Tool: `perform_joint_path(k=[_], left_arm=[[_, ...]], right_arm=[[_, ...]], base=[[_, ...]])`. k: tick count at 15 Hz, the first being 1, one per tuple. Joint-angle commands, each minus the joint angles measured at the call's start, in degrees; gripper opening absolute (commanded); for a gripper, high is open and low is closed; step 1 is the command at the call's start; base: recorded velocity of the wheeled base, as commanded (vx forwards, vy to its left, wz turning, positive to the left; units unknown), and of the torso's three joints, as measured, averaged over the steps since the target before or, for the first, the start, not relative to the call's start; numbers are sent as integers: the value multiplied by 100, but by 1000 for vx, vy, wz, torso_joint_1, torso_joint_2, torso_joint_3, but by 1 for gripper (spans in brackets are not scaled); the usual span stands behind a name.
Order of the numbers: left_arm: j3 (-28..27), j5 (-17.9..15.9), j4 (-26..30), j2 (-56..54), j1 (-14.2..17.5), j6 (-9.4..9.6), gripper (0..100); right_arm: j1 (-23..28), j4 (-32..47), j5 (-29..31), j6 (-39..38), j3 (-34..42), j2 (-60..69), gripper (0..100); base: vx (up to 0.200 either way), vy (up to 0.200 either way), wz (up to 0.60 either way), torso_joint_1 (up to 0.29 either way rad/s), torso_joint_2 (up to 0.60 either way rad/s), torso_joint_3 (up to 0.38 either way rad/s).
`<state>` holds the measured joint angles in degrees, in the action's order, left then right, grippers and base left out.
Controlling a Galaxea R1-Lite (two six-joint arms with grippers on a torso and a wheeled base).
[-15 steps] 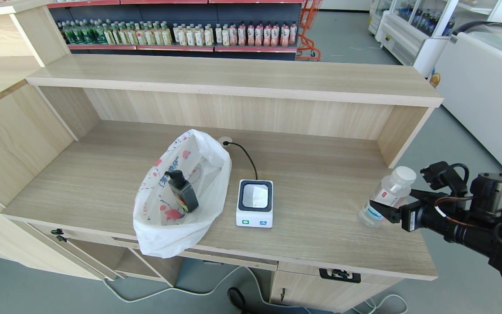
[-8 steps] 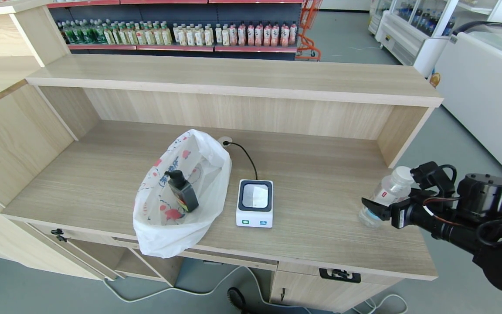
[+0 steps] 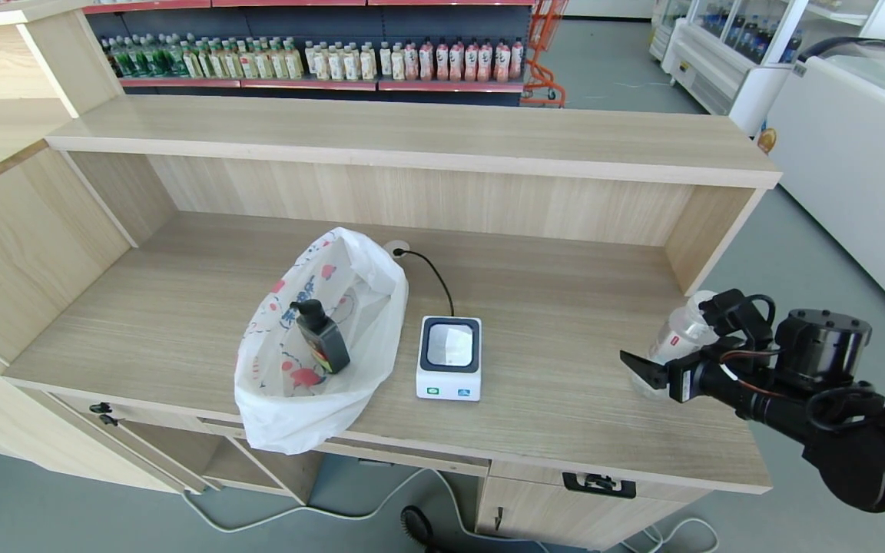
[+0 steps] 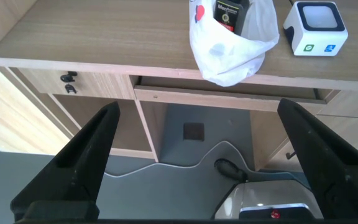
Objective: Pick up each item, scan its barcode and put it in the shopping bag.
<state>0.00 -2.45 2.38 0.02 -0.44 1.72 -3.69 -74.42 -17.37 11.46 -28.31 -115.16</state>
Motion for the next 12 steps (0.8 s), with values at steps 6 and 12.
perform_joint_path(k=[6,12], left_arm=[[0,-1,0,-2,0,4,100],[0,-1,0,-2,0,4,100]], right_arm=[[-96,-90,-91,-3,-184,-217,0],[-61,-169,-144,32,-131,-199,0]], base=[[0,0,0,0,0,0],[0,0,0,0,0,0]])
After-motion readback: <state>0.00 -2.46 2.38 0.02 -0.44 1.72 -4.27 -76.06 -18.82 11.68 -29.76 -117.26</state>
